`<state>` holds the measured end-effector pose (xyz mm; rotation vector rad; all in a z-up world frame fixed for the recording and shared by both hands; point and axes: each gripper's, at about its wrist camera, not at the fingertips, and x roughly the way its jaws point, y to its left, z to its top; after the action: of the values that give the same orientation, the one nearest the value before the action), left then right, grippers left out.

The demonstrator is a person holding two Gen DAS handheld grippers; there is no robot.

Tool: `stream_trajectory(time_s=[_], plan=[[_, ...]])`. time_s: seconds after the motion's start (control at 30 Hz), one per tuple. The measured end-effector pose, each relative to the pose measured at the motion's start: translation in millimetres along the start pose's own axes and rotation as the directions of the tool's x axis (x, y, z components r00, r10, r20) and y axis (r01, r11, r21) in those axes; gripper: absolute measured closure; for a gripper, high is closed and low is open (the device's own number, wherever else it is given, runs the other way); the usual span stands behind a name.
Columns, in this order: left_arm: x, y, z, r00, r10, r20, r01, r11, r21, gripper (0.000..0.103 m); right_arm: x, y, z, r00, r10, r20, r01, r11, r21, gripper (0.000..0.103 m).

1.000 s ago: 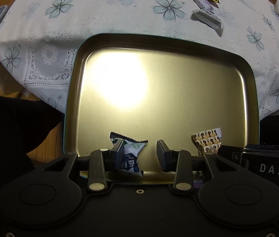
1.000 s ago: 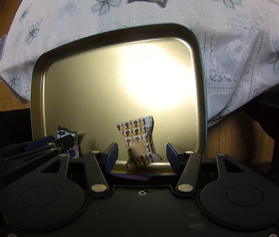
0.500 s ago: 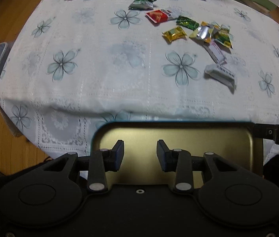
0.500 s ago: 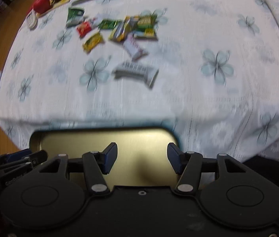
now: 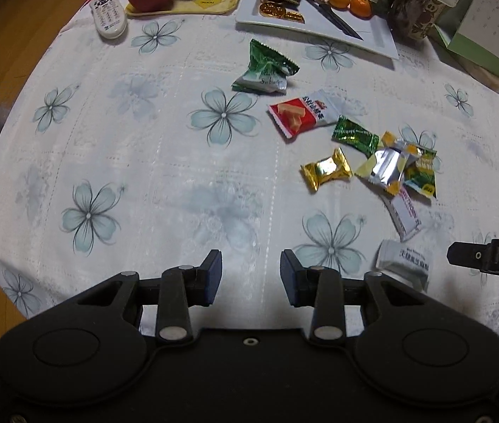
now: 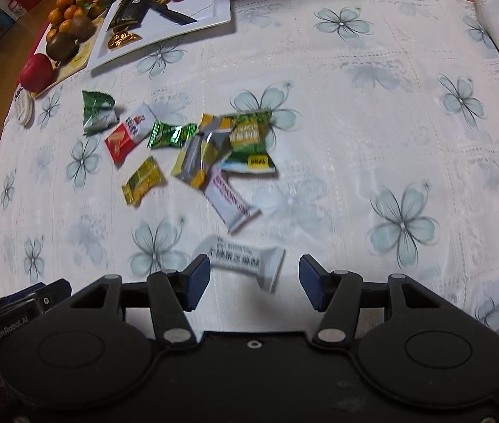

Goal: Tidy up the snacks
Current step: 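Grasp the gold candy with the left tool while the right tool grasps the white bar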

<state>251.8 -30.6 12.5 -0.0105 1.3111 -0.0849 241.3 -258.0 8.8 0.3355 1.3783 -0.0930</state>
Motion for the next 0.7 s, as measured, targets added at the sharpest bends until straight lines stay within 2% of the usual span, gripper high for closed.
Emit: stream_trajectory(time_s=[0.17, 0.3, 0.5, 0.57, 0.7], plan=[[13.8, -8.3, 30.3, 1.000, 0.021, 0.022, -0.022, 0.999, 0.027, 0.056, 13.5, 9.0, 25.2, 1.000, -0.017, 0.026, 0.017, 1.000, -0.008, 0.044], [24.4, -3.0, 38.9, 1.000, 0.008, 0.017, -0.008, 1.000, 0.020, 0.056, 26.8, 9.8, 36.8, 0.999, -0.012, 0.039, 0.012, 1.000, 0.000, 0.044], [36.1, 10.6, 41.9, 0.999, -0.001, -0.045, 0.001, 1.000, -0.019, 0.057, 50.8, 28.1, 41.6, 0.999, -0.046, 0.017, 0.046, 0.997, -0.054, 0.044], [33.8, 14.5, 44.1, 0.999, -0.009, -0.042, 0.008, 1.000, -0.024, 0.057, 58.8, 35.2, 43.5, 0.999, -0.045, -0.012, 0.044, 0.996, -0.073, 0.045], [31.3, 20.7, 46.0, 0.999, -0.018, -0.042, 0.017, 1.000, -0.026, 0.057, 63.8, 38.7, 41.8, 0.996, 0.017, -0.092, -0.030, 0.990, -0.140, 0.046]])
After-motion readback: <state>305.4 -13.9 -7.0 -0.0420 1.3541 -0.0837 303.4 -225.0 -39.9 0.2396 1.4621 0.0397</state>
